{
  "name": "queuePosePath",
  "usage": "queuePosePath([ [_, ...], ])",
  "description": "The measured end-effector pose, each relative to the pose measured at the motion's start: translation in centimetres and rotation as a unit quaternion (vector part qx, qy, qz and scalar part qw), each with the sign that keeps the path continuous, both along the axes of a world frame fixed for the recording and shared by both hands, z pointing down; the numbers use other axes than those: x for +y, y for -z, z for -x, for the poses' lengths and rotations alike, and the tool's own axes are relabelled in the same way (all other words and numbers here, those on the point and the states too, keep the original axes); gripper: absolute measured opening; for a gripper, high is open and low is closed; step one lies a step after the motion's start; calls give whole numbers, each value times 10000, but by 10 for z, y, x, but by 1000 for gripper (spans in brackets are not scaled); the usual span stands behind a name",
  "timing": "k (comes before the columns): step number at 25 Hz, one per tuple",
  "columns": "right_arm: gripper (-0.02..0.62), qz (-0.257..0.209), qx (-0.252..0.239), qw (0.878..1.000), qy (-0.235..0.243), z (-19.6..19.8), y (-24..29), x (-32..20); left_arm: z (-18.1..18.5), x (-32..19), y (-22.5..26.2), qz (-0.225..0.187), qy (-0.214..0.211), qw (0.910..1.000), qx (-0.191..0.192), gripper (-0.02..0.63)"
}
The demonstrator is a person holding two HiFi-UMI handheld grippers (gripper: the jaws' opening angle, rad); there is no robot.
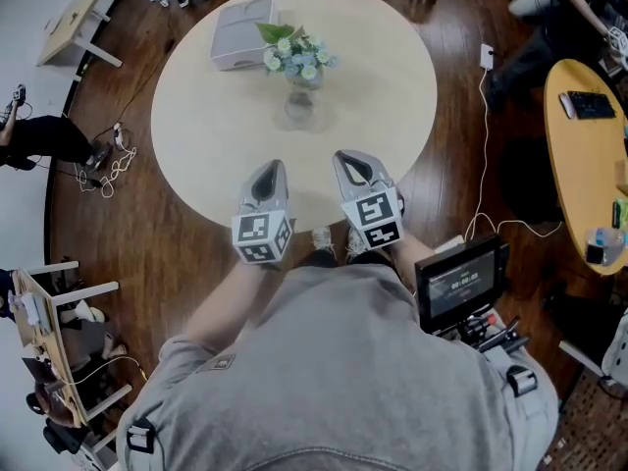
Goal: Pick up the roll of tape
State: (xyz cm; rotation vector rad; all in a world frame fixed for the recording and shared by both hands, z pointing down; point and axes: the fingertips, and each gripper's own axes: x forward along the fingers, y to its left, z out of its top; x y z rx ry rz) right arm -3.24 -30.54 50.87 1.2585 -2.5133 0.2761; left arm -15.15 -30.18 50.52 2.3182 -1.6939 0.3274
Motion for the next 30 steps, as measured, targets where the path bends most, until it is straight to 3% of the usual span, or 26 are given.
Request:
queuePosePath([
  [13, 14, 331, 236, 9989, -246, 9, -30, -39, 16, -66, -46, 376, -141, 9991, -132, 2],
  [20, 14, 675, 354, 9965, -349, 23, -72, -80, 33, -129, -106, 794, -200, 9962, -307, 3],
  [28, 14, 895, 408, 9937, -537, 20, -75, -82, 22, -136, -125, 1183, -500, 9909, -405, 6],
  [30, 14, 949, 416, 9931, -549, 22, -76, -81, 21, -140, -129, 1271, -541, 9895, -423, 49],
])
